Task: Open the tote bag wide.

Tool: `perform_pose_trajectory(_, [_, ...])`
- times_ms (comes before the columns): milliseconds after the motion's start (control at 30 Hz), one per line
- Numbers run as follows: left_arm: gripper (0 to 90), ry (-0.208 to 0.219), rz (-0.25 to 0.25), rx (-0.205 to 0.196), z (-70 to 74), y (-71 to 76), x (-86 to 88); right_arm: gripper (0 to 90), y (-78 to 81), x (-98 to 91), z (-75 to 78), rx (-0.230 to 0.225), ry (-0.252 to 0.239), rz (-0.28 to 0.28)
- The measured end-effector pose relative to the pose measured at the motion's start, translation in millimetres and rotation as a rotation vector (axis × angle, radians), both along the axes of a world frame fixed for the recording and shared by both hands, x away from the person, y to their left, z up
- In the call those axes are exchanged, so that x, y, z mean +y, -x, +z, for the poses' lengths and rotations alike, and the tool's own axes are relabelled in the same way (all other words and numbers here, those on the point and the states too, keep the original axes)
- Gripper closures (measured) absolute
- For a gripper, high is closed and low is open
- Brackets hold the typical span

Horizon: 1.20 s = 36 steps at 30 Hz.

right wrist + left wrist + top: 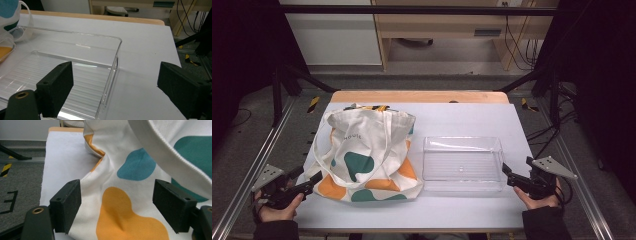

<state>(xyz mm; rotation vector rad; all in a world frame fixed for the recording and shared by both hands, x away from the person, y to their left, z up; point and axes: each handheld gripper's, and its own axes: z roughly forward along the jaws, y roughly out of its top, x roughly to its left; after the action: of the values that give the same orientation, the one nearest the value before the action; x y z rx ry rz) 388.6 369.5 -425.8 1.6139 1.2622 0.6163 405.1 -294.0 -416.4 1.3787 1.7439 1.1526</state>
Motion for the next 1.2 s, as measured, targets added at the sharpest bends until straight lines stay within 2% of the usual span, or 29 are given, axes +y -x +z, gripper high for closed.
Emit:
perform_pose_trajectory(100, [23.2, 0.011, -0.001, -0.010, 2.9, 1.0, 0.9, 14.9, 0.0, 4.5, 1.1, 0.007, 0.004, 0.013])
perform_pose_trajectory(167, [23.5, 0.038, -0.001, -0.023, 7.9, 2.9, 2.3, 15.2, 0.3, 7.7, 2.0, 0.010, 0.003, 0.021])
perform_pose_trajectory(467, [24.9, 0.062, -0.009, -0.071, 26.1, 8.3, 2.4, 17.6, 2.6, 29.6, 9.4, -0.001, -0.013, 0.072])
perform_pose_trajectory(700, [25.4, 0.074, -0.023, -0.087, 35.5, 11.4, -0.4, 19.1, 2.8, 46.9, 14.7, -0.008, -0.016, 0.109])
perform_pose_trajectory(1000, [28.8, 0.056, -0.034, -0.085, 45.1, 10.0, -6.5, 22.0, -0.4, 66.8, 22.0, -0.022, 0.000, 0.150])
perform_pose_trajectory(1200, [31.1, 0.029, -0.036, -0.079, 50.7, 4.3, -11.1, 23.0, -2.2, 79.5, 28.4, -0.033, -0.016, 0.178])
